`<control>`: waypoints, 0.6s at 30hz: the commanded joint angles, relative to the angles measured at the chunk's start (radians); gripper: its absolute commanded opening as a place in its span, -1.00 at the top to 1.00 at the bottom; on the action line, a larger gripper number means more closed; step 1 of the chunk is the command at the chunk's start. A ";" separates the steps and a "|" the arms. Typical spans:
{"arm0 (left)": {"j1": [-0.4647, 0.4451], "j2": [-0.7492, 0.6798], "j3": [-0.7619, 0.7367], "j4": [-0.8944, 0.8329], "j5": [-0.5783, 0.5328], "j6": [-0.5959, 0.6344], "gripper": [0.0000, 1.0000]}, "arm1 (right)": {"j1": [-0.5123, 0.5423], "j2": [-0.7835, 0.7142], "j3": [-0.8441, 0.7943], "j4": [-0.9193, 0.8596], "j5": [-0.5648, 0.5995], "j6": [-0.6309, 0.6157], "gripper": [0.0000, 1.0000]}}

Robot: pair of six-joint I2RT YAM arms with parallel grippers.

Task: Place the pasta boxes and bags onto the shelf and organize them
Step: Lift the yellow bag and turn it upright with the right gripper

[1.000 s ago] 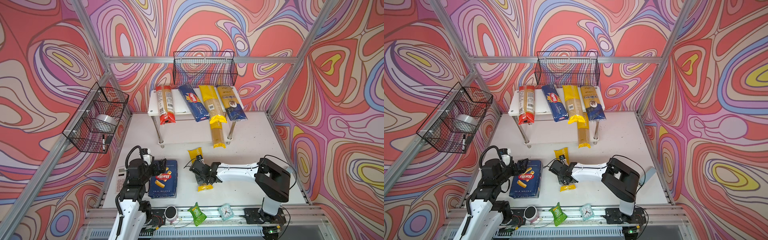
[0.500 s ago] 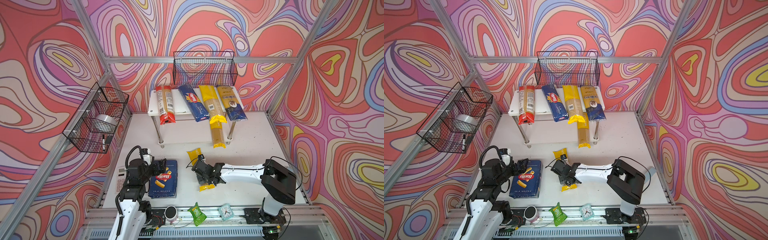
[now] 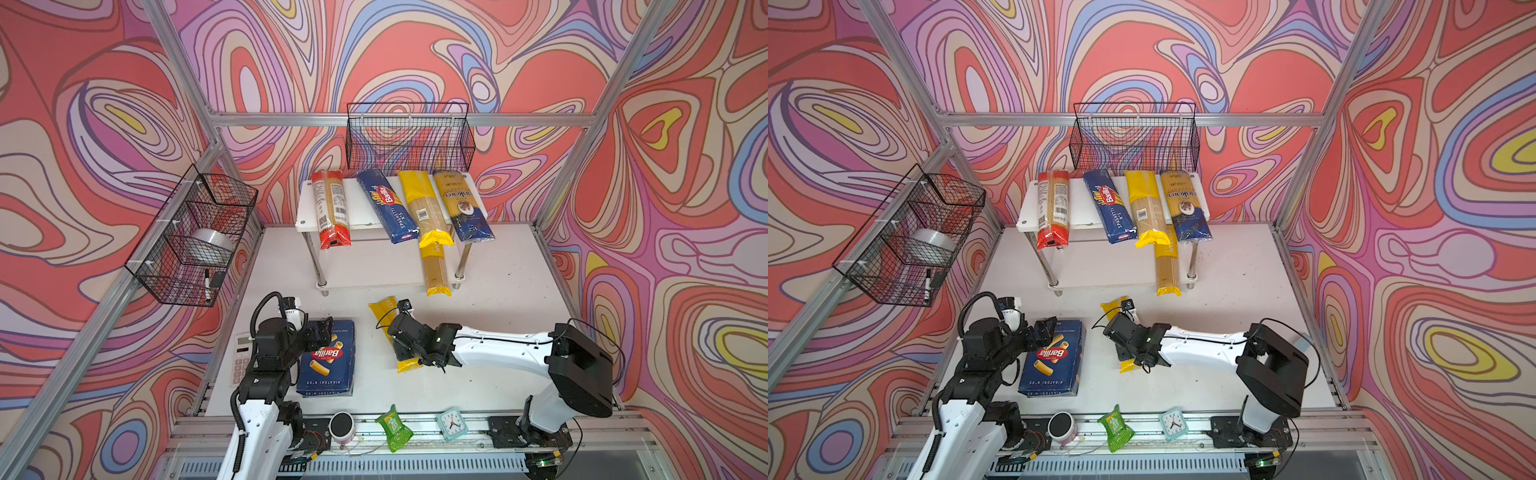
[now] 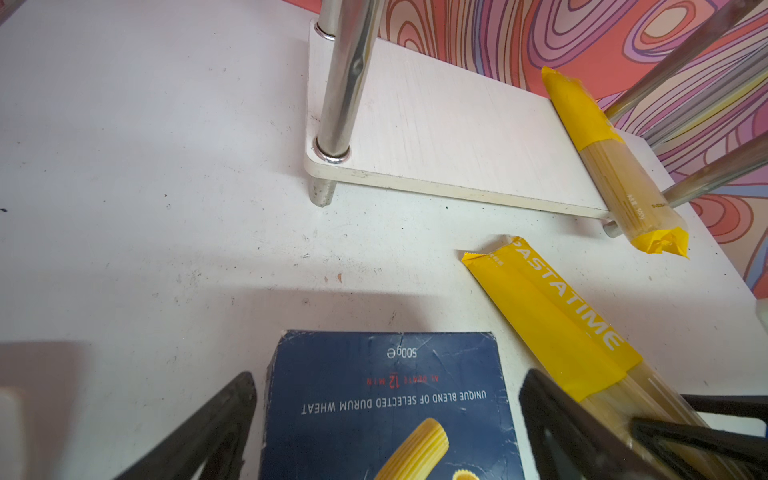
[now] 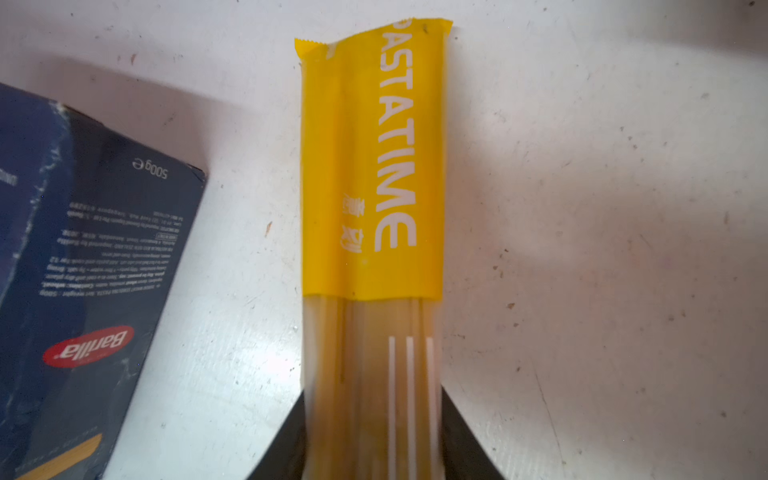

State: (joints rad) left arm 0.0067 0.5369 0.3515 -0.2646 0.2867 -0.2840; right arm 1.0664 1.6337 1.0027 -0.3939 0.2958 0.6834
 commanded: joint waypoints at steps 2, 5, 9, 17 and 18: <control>0.002 -0.011 -0.010 0.016 -0.006 0.009 -1.00 | -0.013 -0.032 -0.001 0.066 0.035 -0.010 1.00; 0.002 -0.009 -0.011 0.015 -0.006 0.010 -1.00 | -0.014 0.000 -0.014 0.061 -0.002 0.004 1.00; 0.001 -0.012 -0.011 0.015 -0.004 0.011 -1.00 | -0.014 0.023 -0.064 0.089 -0.048 0.050 1.00; 0.003 -0.012 -0.013 0.021 0.014 0.013 -1.00 | -0.014 0.045 -0.094 0.084 -0.070 0.058 0.25; 0.002 -0.012 -0.015 0.026 0.023 0.013 -1.00 | -0.014 0.047 -0.088 0.080 -0.070 0.055 0.11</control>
State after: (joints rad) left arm 0.0063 0.5308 0.3504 -0.2642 0.2893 -0.2836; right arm 1.0576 1.6650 0.9104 -0.3016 0.2401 0.7258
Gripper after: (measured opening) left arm 0.999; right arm 0.426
